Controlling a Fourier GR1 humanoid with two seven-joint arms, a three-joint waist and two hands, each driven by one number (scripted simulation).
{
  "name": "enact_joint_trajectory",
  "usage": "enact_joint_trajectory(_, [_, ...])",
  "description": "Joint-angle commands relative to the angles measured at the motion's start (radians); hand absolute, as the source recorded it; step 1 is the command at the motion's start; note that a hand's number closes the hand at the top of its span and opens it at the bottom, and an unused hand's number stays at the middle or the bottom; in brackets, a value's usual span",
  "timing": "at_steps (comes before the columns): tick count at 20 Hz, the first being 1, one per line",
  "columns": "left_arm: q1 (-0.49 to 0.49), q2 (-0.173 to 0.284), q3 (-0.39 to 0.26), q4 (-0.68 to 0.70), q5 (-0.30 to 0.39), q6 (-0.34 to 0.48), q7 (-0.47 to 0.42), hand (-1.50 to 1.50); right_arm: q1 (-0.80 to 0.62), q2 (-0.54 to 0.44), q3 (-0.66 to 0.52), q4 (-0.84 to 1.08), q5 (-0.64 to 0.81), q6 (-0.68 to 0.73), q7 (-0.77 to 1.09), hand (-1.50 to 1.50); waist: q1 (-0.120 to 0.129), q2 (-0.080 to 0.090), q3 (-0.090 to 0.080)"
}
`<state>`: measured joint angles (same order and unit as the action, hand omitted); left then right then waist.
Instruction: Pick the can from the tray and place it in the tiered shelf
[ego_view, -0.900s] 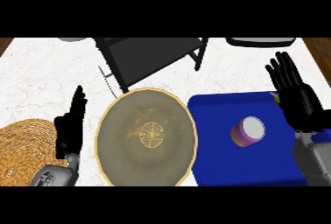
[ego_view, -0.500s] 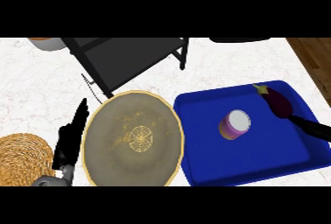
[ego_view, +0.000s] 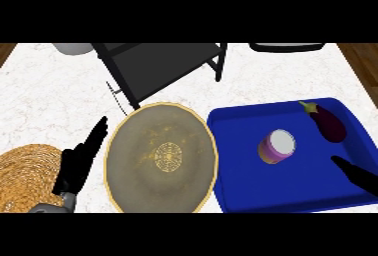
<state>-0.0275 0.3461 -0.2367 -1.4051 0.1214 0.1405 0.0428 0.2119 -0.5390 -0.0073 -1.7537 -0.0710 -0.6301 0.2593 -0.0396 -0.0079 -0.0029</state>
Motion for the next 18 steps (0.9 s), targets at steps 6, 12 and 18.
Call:
enact_joint_trajectory(6, [-0.028,-0.004,-0.002,0.054,-0.001,-0.054,-0.002,0.0,0.026,-0.187,0.165,-0.369,0.129,0.099,0.501,-1.5,0.041,0.011,-0.003])
enact_joint_trajectory(12, [-0.016,0.002,-0.021,0.046,-0.01,-0.078,-0.024,0.0,-0.005,-0.446,0.219,-0.306,0.293,0.28,0.802,-1.5,0.085,0.024,-0.011])
enact_joint_trajectory(18, [-0.067,-0.033,-0.036,0.053,-0.031,-0.055,-0.008,0.0,-0.187,-0.556,0.265,-0.298,0.319,0.475,1.109,-1.5,0.117,0.027,-0.006])
